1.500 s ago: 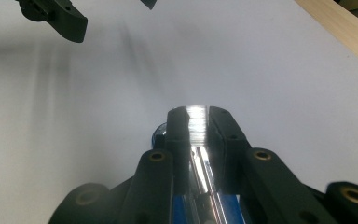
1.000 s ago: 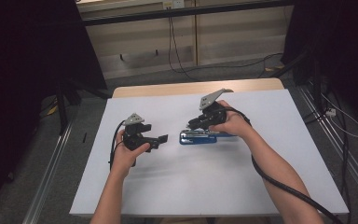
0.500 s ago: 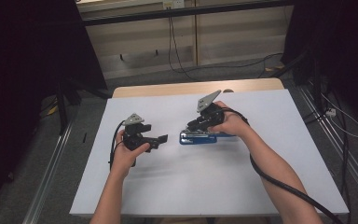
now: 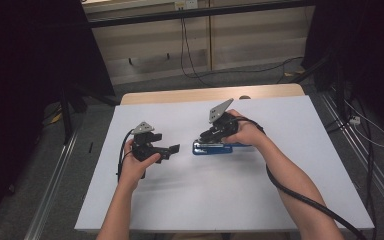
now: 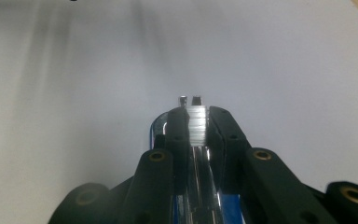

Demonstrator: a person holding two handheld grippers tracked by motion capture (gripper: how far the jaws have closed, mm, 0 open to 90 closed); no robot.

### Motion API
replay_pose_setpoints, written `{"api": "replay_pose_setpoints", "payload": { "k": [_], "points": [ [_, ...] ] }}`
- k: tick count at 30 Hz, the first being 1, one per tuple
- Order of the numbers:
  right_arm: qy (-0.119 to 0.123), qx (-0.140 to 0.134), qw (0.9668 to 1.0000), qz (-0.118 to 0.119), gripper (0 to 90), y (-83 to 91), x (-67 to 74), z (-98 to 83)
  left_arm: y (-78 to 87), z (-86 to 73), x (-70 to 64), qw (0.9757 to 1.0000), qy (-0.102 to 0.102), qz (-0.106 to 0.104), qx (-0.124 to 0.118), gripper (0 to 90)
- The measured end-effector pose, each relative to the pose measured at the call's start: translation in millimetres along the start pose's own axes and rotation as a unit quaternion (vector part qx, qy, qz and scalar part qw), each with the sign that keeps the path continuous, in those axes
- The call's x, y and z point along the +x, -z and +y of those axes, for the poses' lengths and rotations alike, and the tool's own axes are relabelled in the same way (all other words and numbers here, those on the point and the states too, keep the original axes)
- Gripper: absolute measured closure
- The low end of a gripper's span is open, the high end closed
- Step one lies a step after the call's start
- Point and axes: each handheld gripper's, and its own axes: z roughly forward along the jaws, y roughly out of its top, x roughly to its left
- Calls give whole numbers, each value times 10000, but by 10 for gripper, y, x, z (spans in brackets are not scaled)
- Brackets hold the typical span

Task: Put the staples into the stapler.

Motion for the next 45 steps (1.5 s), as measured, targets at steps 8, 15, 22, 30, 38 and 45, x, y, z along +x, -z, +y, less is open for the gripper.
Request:
{"api": "replay_pose_setpoints", "payload": {
  "k": [8,15,22,30,38,45],
  "points": [
    [25,79,10000,-23,793,0,-26,-25,-5,-4,2,10000,5,13,7,62],
    [81,153,9998,52,793,-36,-7,-20,-9,-5,-1,10000,10,11,12,63],
    [70,157,9998,74,793,-48,-13,-23,-5,-5,1,10000,10,7,13,63],
    [61,210,9997,89,792,-76,-17,-15,-9,-11,9,10000,21,10,24,63],
    [32,197,9997,108,791,-107,-21,11,-14,-16,12,10000,38,22,50,63],
    [13,215,9997,131,789,-113,-26,20,-16,-17,13,10000,45,21,56,63]
  ]
}}
